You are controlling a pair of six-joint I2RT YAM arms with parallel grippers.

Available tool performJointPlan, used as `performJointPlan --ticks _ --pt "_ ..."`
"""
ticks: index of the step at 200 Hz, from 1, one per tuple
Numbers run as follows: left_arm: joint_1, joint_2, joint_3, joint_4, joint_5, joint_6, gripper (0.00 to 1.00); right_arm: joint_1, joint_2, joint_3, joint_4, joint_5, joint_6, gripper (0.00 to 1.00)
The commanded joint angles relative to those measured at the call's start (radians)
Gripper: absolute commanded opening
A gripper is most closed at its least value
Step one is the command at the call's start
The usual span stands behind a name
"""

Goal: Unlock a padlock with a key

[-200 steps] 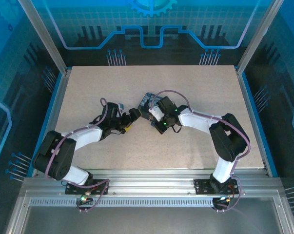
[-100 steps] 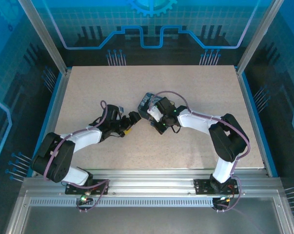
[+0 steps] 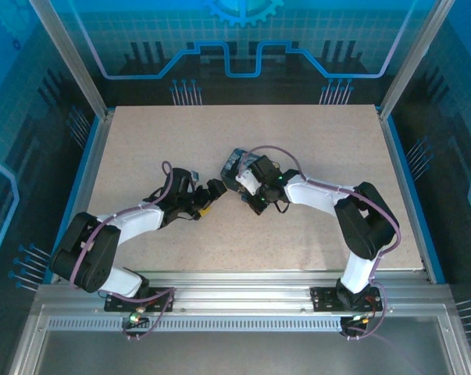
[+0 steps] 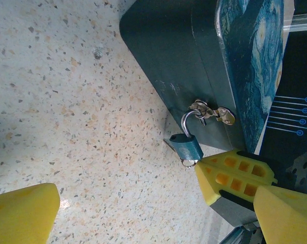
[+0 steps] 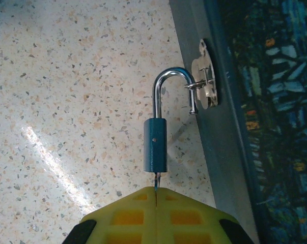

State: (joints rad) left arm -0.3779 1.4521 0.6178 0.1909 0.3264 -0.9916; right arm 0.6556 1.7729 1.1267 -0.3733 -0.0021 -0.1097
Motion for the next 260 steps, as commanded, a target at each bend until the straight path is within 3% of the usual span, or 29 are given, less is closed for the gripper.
performJointPlan --ticks 1,90,260 --pt "-0.006 -0.003 -0.02 -0.011 -0.015 0.011 0.99 0.018 -0.023 0.001 0.002 0.017 -0.007 0.0" --pt "-0.007 -0.009 -0.022 -0.008 -0.015 0.013 0.99 0.02 -0.066 -0.035 0.009 0.03 0.002 0.0" --pt "-0.013 0.005 -0.001 -0.018 -0.013 0.012 0.99 0.029 0.007 0.048 0.008 0.022 -0.033 0.0"
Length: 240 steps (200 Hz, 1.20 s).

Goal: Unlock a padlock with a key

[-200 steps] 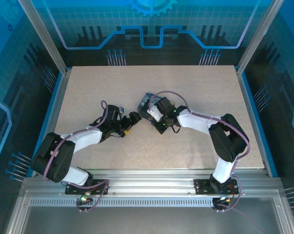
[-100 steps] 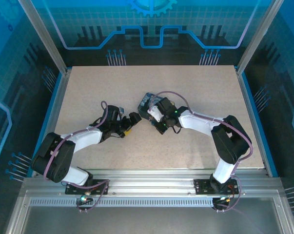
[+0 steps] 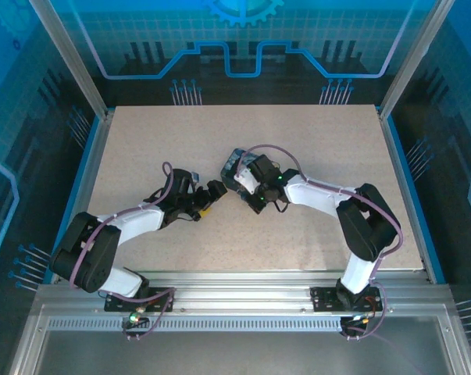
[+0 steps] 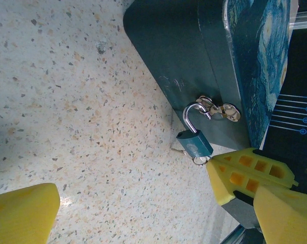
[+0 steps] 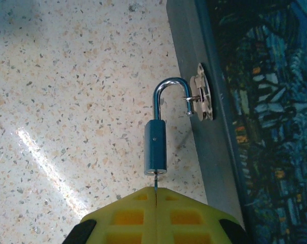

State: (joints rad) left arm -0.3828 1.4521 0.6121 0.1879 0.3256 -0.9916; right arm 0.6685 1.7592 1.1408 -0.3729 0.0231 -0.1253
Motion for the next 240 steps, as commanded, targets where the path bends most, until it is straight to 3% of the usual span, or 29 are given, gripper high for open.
performJointPlan --ticks 1,138,240 --pt "-0.008 0.004 0.005 -0.015 -0.013 0.012 0.99 0.016 0.02 0.035 0.008 -0.004 -0.017 0.0" --pt "-0.008 -0.012 -0.007 -0.018 -0.024 0.007 0.99 0.021 0.07 0.103 0.014 -0.066 -0.014 0.0" --pt "0.01 -0.211 -0.058 -0.173 -0.135 0.035 0.99 0.054 0.053 0.118 0.048 -0.156 0.042 0.0"
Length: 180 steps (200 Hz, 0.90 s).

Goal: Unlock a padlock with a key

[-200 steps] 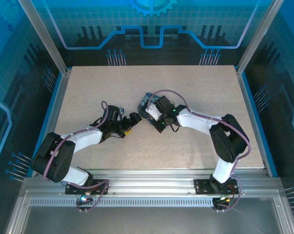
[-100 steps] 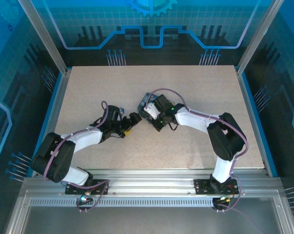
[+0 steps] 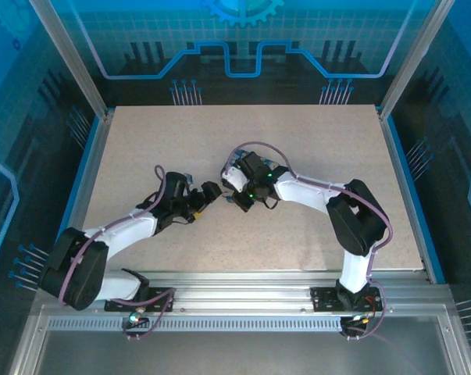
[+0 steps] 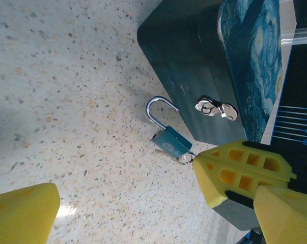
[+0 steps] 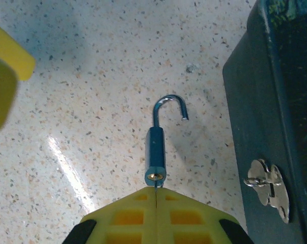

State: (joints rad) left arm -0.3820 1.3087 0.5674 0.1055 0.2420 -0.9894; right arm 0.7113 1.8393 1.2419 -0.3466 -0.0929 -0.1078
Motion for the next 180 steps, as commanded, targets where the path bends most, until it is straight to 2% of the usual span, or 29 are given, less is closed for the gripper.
performJointPlan --ticks 1,41,104,146,180 --pt "0.009 -0.071 -0.014 -0.093 -0.055 0.033 0.99 0.012 -0.028 0.016 0.022 -0.04 0.024 0.0" --pt "0.012 -0.146 0.007 -0.219 -0.113 0.09 0.99 0.019 -0.113 -0.041 0.028 -0.039 0.042 0.0" --pt "0.01 -0.139 0.015 -0.228 -0.102 0.103 0.99 0.01 -0.29 -0.133 0.005 0.011 0.078 0.0" --pt "-0.013 -0.116 0.035 -0.224 -0.098 0.112 0.99 -0.042 -0.416 -0.179 -0.013 0.022 0.145 0.0" --pt "-0.03 -0.081 0.046 -0.21 -0.095 0.11 0.99 -0.12 -0.513 -0.221 -0.041 0.032 0.212 0.0"
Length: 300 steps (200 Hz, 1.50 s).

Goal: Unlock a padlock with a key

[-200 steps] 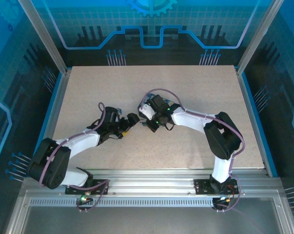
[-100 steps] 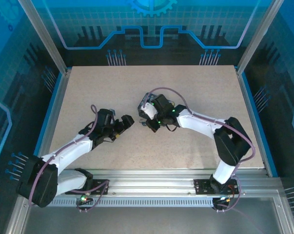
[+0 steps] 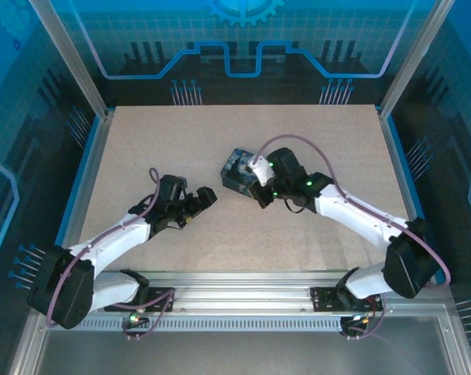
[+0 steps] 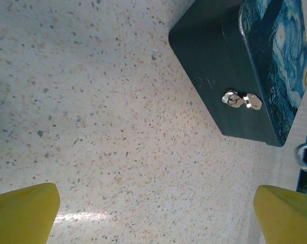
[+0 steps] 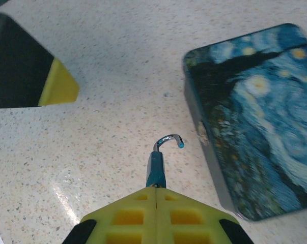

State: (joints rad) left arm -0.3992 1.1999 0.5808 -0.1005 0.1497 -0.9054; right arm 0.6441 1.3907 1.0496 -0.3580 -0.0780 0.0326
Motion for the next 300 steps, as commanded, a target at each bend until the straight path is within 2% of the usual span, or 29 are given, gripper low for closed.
performJointPlan --ticks 1,73,104,134,158,190,259,300 --pt "-0.013 0.029 0.033 -0.002 -0.004 0.026 0.99 -0.056 -0.067 -0.031 -0.031 0.018 0.074 0.0" --pt "-0.038 0.085 0.059 0.025 0.003 0.023 0.99 -0.27 -0.127 -0.085 -0.08 0.159 0.222 0.0" --pt "-0.043 0.087 0.068 0.018 -0.003 0.029 0.99 -0.334 -0.087 -0.077 -0.112 0.272 0.289 0.0" --pt "-0.043 0.092 0.072 0.018 -0.004 0.03 0.99 -0.366 -0.019 -0.049 -0.17 0.427 0.349 0.0" --pt "-0.044 0.096 0.073 0.017 -0.004 0.026 0.99 -0.387 0.052 -0.03 -0.206 0.503 0.39 0.0" --pt "-0.046 0.093 0.071 0.015 -0.006 0.026 0.99 -0.387 0.154 0.002 -0.25 0.604 0.424 0.0" --pt "-0.046 0.098 0.074 0.01 -0.009 0.026 0.99 -0.298 0.343 0.113 -0.303 0.662 0.453 0.0" --pt "-0.046 0.098 0.077 0.003 -0.011 0.031 0.99 -0.25 0.372 0.168 -0.327 0.628 0.475 0.19"
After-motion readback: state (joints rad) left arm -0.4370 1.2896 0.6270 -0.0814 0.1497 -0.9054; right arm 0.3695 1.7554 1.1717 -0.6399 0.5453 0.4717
